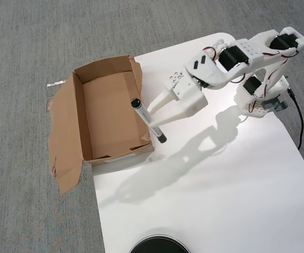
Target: Grasp a pen and put it in the box.
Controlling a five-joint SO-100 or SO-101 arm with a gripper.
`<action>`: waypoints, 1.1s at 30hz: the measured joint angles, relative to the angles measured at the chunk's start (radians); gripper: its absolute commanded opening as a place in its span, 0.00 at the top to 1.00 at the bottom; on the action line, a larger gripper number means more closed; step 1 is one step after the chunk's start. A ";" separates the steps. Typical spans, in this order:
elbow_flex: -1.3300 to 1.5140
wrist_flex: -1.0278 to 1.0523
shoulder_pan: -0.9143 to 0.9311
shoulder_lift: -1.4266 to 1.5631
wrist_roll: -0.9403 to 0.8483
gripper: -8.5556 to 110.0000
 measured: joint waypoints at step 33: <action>-0.509 0.002 0.321 -0.614 0.548 0.91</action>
